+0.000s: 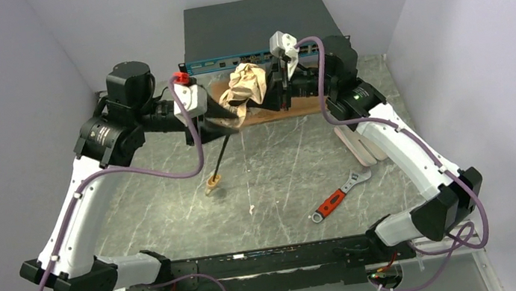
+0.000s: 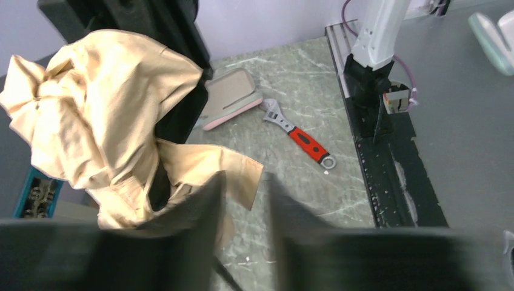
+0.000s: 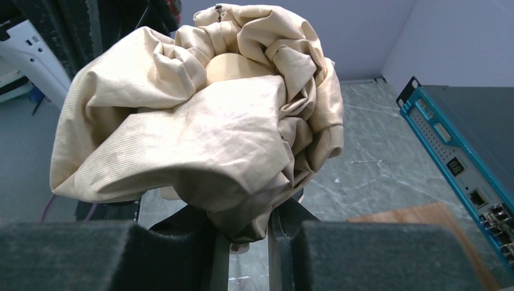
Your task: Open the umbrella
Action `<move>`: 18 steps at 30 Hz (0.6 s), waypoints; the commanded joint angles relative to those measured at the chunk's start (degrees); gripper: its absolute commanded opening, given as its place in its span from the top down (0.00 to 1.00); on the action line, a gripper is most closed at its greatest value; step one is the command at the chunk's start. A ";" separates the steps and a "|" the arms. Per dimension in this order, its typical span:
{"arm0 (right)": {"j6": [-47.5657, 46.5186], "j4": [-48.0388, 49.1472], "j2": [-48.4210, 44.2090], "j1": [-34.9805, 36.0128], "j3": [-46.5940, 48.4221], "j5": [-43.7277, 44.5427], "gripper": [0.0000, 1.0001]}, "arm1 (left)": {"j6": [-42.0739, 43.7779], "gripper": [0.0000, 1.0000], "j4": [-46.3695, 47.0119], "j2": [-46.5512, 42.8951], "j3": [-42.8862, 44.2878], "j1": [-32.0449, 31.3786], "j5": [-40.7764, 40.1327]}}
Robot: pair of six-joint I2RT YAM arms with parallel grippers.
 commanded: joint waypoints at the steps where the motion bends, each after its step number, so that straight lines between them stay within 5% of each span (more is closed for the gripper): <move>1: 2.57 11.46 -1.72 -0.86 -1.61 1.58 1.00 | -3.36 0.34 3.19 -2.92 1.19 -0.27 4.25; 5: 3.18 14.82 -3.68 -0.89 -4.00 1.56 1.00 | -18.29 0.12 19.84 -8.28 -9.07 10.15 4.75; 7: 4.29 17.38 -4.64 -0.88 -5.28 1.14 1.00 | -14.80 0.01 19.56 -9.53 -11.80 12.49 -1.00; 12: 11.94 26.49 -4.63 -0.92 -6.96 -0.74 1.00 | -11.16 0.00 18.34 -8.45 -14.86 11.93 -11.62; 18: 16.03 29.41 -3.09 -0.91 -6.37 -3.08 1.00 | -8.99 0.00 22.43 -7.55 -16.86 7.35 -7.78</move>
